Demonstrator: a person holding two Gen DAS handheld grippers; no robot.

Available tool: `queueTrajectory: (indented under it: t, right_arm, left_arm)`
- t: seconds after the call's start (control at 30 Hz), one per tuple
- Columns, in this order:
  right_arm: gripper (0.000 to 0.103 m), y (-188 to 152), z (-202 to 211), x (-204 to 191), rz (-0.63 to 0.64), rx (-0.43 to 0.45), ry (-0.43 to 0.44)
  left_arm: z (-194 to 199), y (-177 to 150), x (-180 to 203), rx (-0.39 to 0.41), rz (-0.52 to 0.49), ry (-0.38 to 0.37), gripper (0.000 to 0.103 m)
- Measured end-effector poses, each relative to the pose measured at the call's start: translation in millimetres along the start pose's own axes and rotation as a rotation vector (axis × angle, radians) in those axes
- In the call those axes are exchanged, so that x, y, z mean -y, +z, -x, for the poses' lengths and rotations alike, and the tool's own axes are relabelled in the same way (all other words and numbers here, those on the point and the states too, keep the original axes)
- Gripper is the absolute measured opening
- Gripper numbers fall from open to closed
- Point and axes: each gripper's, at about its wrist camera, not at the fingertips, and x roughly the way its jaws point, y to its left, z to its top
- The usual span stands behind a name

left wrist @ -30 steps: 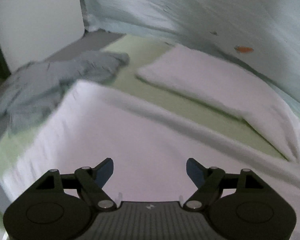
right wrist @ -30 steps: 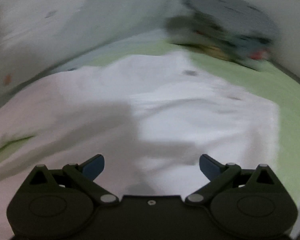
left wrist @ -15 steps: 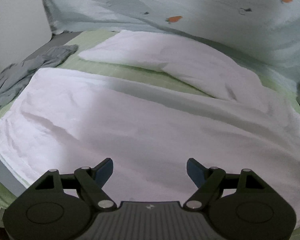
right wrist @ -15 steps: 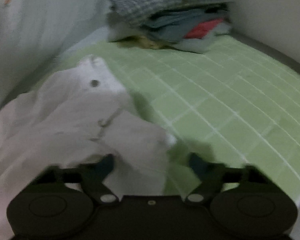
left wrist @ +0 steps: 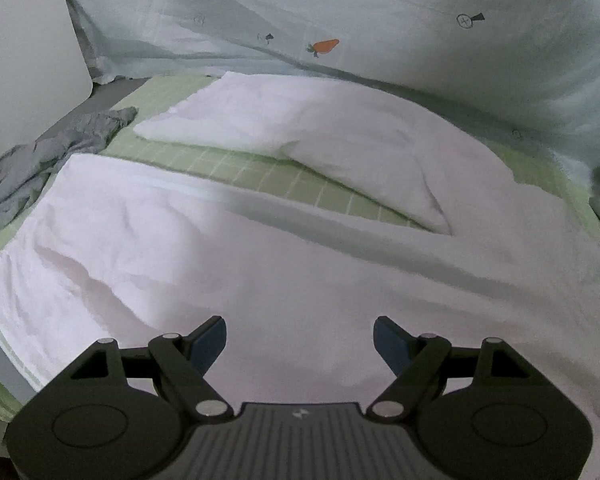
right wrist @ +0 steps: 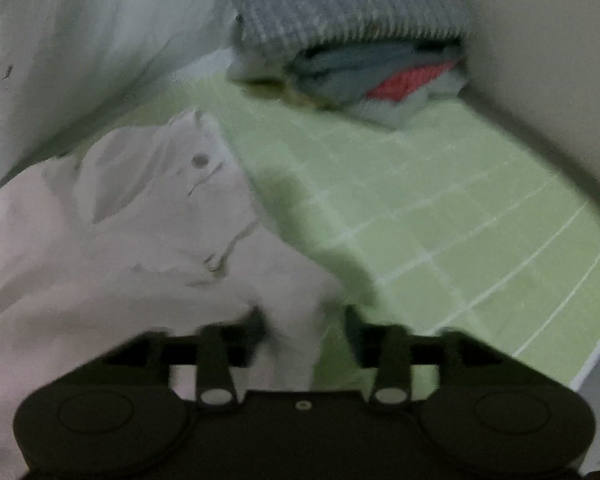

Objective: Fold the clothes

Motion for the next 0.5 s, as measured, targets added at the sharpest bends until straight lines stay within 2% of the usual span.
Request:
queueTrajectory:
  t: [0.03, 0.07, 0.17, 0.3, 0.5]
  right_arm:
    - [0.072, 7, -1, -2, 0.002, 0.018, -0.005]
    - [0.076, 14, -3, -5, 0.004, 0.037, -0.009]
    - [0.08, 37, -14, -19, 0.036, 0.049, -0.007]
    - [0.082, 69, -25, -32, 0.024, 0.094, -0.064]
    - [0.087, 118, -74, -56, 0.038, 0.097, 0.043]
  left_arm:
    - [-2, 3, 1, 0.001, 0.001, 0.003, 0.081]
    - [-5, 6, 3, 0.001, 0.002, 0.006, 0.081]
    - [-13, 18, 8, -0.004, 0.003, 0.014, 0.081]
    - [-26, 36, 17, -0.001, 0.017, 0.033, 0.083]
    - [-70, 70, 38, -0.048, 0.028, 0.048, 0.084]
